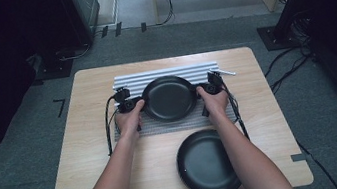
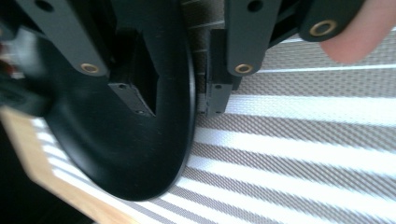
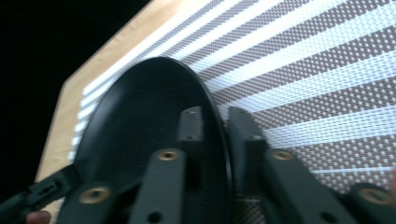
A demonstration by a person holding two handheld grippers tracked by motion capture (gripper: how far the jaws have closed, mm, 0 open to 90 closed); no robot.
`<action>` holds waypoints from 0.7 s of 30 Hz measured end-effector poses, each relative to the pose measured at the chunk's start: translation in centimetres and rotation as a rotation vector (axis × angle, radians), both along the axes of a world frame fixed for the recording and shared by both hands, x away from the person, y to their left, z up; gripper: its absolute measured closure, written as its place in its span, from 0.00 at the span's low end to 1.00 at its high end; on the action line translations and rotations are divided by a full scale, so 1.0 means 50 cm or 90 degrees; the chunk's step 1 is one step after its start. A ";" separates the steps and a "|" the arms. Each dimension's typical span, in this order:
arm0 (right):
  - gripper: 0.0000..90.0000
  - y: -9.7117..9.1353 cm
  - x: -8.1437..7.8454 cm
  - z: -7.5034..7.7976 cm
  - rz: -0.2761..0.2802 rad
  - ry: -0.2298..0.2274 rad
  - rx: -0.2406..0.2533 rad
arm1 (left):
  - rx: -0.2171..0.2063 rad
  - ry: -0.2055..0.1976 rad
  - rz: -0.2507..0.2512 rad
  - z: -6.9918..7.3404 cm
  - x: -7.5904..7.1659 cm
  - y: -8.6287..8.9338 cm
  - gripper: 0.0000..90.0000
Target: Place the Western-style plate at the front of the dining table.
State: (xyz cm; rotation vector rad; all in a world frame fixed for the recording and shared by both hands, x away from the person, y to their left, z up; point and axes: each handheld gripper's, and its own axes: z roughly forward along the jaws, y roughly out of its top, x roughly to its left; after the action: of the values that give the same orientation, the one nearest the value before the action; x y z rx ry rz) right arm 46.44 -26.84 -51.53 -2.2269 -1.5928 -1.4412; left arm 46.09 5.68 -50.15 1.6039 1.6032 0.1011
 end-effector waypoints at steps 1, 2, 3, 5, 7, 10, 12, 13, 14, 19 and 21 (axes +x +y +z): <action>0.78 -0.001 -0.001 0.004 0.001 -0.004 -0.001 | 0.003 -0.003 -0.001 0.003 -0.003 0.002 0.67; 0.75 -0.003 -0.004 0.009 0.000 -0.013 -0.006 | 0.003 -0.005 -0.002 0.006 -0.006 0.006 0.63; 0.72 -0.006 -0.007 0.015 -0.003 -0.023 -0.012 | 0.000 -0.010 -0.001 0.009 -0.008 0.012 0.60; 0.69 -0.014 -0.013 0.029 -0.004 -0.032 -0.006 | -0.002 -0.015 0.005 0.015 -0.013 0.025 0.54; 0.65 -0.021 -0.020 0.043 0.004 -0.038 0.000 | 0.003 -0.020 0.002 0.021 -0.019 0.038 0.47; 0.59 -0.030 -0.034 0.065 0.017 -0.054 -0.018 | 0.004 -0.021 -0.013 0.028 -0.032 0.053 0.40; 0.54 -0.036 -0.046 0.077 0.021 -0.071 -0.036 | 0.016 -0.026 -0.024 0.034 -0.043 0.058 0.35; 0.52 -0.039 -0.052 0.083 0.024 -0.076 -0.045 | 0.020 -0.032 -0.031 0.036 -0.050 0.060 0.34; 0.51 -0.042 -0.059 0.086 0.029 -0.085 -0.067 | 0.023 -0.037 -0.035 0.039 -0.057 0.061 0.33; 0.51 -0.064 -0.092 0.085 0.016 -0.110 -0.141 | 0.048 -0.055 -0.059 0.052 -0.093 0.064 0.26; 0.48 -0.078 -0.104 0.079 0.019 -0.108 -0.148 | 0.048 -0.059 -0.069 0.056 -0.108 0.069 0.25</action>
State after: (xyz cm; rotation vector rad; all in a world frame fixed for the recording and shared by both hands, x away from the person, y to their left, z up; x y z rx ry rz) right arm 41.26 -30.75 -47.60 -2.2365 -1.9295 -1.5463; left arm 40.70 9.11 -47.34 1.7159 1.4546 0.1774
